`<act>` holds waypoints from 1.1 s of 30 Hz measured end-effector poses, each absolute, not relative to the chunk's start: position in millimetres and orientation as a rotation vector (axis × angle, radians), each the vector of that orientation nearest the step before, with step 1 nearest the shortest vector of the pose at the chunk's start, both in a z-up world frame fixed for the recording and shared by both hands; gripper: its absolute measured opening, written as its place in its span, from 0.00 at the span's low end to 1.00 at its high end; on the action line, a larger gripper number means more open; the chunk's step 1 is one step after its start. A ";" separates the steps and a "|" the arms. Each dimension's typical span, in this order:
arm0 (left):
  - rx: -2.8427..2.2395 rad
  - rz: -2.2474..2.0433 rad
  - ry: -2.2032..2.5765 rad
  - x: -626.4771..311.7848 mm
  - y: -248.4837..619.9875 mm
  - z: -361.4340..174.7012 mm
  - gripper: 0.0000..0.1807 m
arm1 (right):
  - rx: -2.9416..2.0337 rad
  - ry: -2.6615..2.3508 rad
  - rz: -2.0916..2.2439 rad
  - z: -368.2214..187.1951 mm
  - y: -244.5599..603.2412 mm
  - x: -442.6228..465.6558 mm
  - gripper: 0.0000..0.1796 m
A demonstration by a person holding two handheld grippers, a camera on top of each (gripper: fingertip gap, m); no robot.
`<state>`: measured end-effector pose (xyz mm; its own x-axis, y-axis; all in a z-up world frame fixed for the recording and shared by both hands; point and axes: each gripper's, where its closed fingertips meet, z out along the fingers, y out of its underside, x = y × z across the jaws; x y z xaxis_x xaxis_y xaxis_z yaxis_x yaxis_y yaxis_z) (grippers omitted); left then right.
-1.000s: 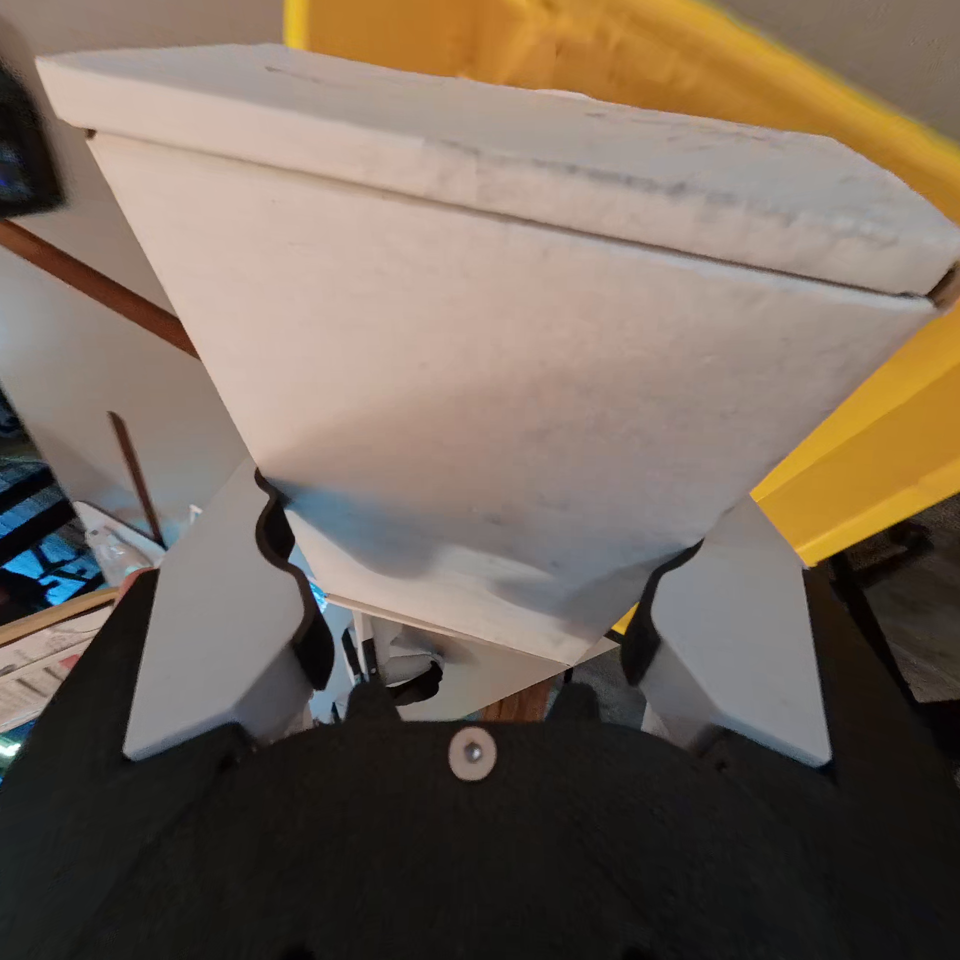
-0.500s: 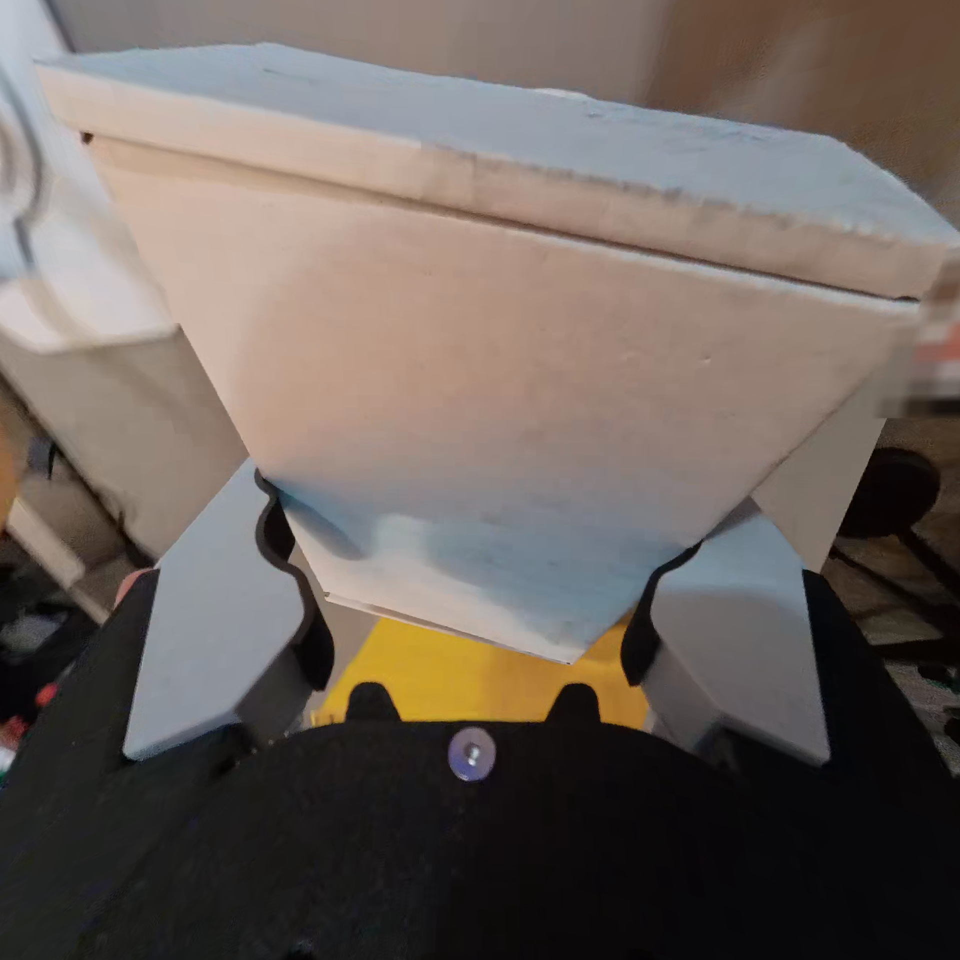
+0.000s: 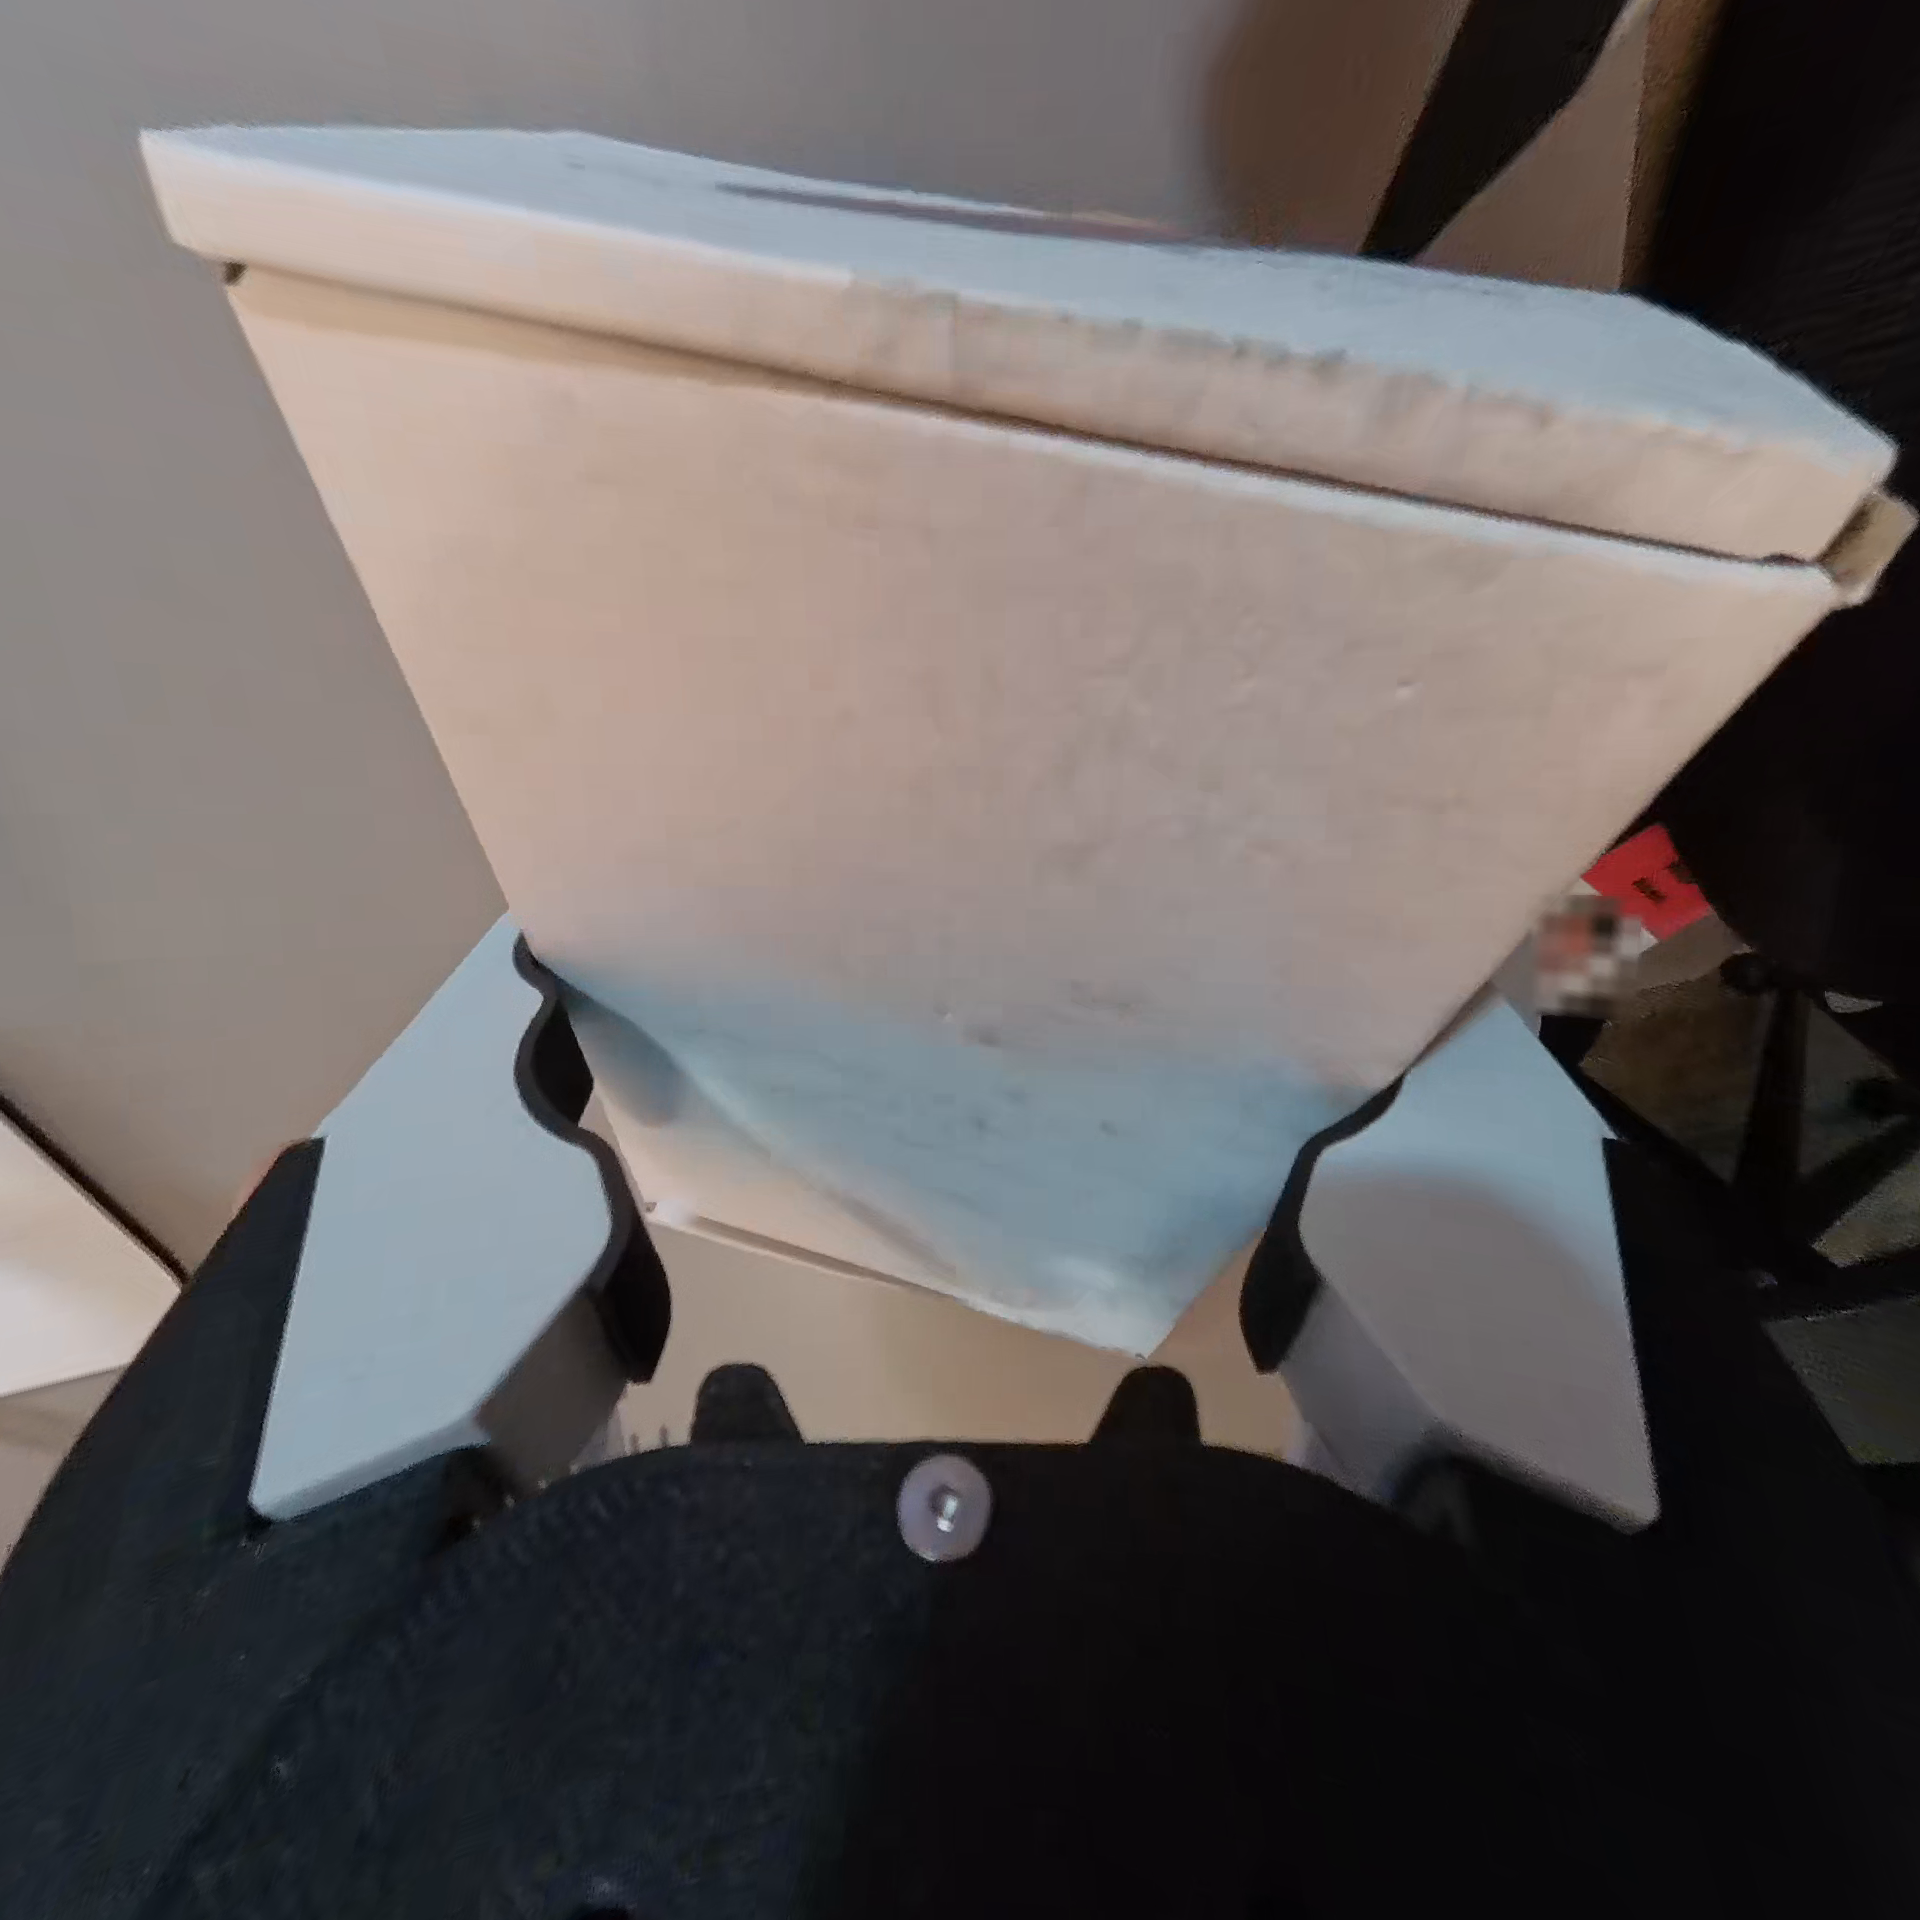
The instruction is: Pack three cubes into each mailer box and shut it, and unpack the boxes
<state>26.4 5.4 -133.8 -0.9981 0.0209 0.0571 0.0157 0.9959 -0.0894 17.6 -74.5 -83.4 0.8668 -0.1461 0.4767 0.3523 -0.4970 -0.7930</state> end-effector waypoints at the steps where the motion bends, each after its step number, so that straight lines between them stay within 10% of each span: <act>1: -0.038 0.142 -3.070 26.3 2.3 -134.6 0.80 | -1.989 -0.184 -0.635 -79.9 -73.8 16.5 0.46; 6: -0.094 0.185 -3.057 21.2 -12.9 -147.1 0.80 | -2.018 -0.445 -0.754 -94.4 -63.3 12.5 0.56; 12: -0.008 0.219 -3.076 20.5 -10.2 -151.4 0.80 | -2.050 -0.688 -0.819 -114.7 -55.8 -2.0 0.38; 33: 0.429 0.893 -3.525 56.4 11.1 -68.3 0.76 | -1.952 -0.496 -0.707 -90.3 -54.6 26.8 0.34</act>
<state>56.4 11.1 -68.3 -0.8421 -0.3319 -0.4252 -0.0895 0.8633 -0.4966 26.8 -54.6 -90.3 0.7486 0.0465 0.6613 0.6063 -0.4517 -0.6545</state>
